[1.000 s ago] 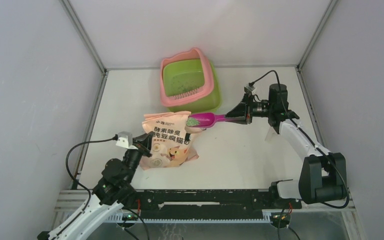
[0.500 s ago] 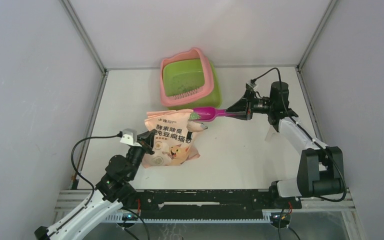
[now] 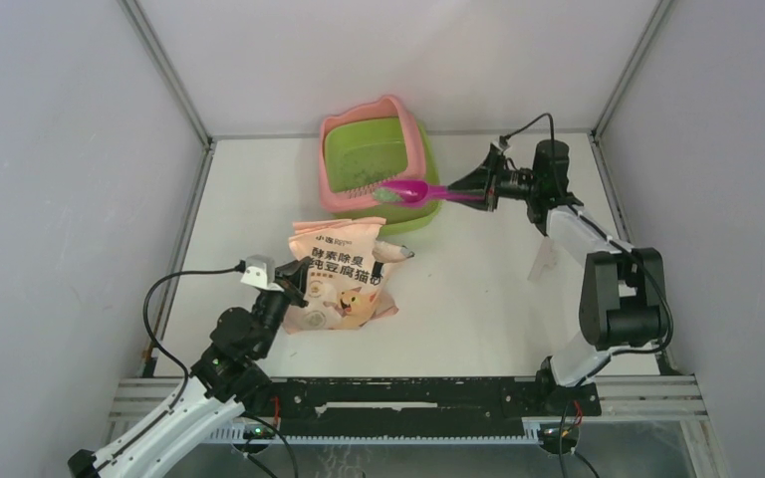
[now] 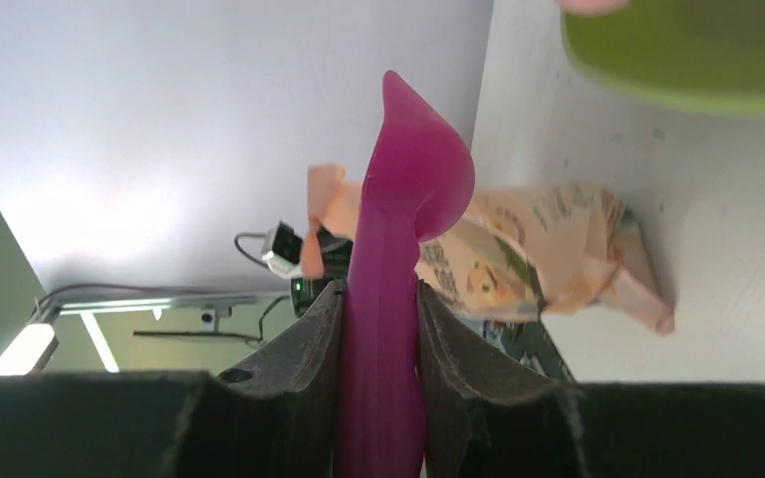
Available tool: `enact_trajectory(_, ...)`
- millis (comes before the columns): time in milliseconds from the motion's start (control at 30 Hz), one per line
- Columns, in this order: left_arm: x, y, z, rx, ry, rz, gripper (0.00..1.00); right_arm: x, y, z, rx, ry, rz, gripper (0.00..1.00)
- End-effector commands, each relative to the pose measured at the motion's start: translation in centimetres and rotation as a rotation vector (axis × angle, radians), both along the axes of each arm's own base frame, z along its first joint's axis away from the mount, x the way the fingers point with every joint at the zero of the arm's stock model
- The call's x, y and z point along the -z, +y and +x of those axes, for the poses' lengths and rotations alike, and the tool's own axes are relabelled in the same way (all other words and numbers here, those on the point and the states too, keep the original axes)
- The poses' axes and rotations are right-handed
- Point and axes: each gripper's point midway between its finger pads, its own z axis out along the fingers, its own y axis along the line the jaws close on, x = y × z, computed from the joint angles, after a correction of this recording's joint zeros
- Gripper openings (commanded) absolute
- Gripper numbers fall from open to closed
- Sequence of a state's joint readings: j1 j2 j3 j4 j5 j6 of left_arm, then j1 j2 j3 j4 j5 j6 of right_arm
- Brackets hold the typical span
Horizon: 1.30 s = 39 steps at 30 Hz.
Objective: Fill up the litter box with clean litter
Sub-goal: 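Scoop the cat litter from the cat litter bag, then pour the cat litter into the litter box.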
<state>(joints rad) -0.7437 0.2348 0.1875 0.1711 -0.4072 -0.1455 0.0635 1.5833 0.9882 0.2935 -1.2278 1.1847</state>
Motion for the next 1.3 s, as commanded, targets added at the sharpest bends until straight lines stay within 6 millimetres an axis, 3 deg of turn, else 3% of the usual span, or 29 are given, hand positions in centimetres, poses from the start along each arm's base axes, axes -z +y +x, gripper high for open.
enact_trajectory(0,-9.0,1.1,-1.1,0.000,-0.203,-0.159,0.00,-3.4,-0.1,4.7,0.079,-0.119,-0.006,0.00)
enact_trajectory(133,-8.7,1.2,-1.2,-0.003,-0.195,-0.159,0.00,-2.6,0.0,8.2,0.119,-0.120,-0.138,0.00)
enact_trajectory(167,-8.6,1.3,-1.2,-0.004,-0.194,-0.160,0.00,-3.4,0.1,9.2,0.126,-0.148,-0.183,0.00)
enact_trajectory(300,-8.4,1.4,-1.4,-0.005,-0.192,-0.164,0.00,-3.4,0.6,11.8,0.160,-0.205,-0.346,0.00)
enact_trajectory(467,-8.4,1.6,-1.5,-0.005,-0.190,-0.164,0.00,-1.5,1.1,13.8,0.177,-0.260,-0.650,0.00)
enact_trajectory(633,-8.4,1.6,-1.5,-0.004,-0.190,-0.163,0.00,-1.1,1.7,14.4,0.185,-0.361,-0.846,0.00)
enact_trajectory(800,-8.3,1.6,-1.5,-0.004,-0.188,-0.161,0.00,-1.5,1.5,14.0,0.219,-0.449,-1.019,0.00)
enact_trajectory(933,-8.3,1.5,-1.5,-0.001,-0.186,-0.160,0.00,-4.3,3.1,12.8,0.237,-0.630,-1.077,0.00)
enact_trajectory(1133,-8.4,1.3,-1.5,0.007,-0.184,-0.157,0.00,-9.7,3.8,10.3,0.285,-0.767,-0.959,0.00)
enact_trajectory(1267,-8.4,1.3,-1.5,0.010,-0.184,-0.155,0.00,-11.7,3.2,8.1,0.276,-0.743,-0.872,0.00)
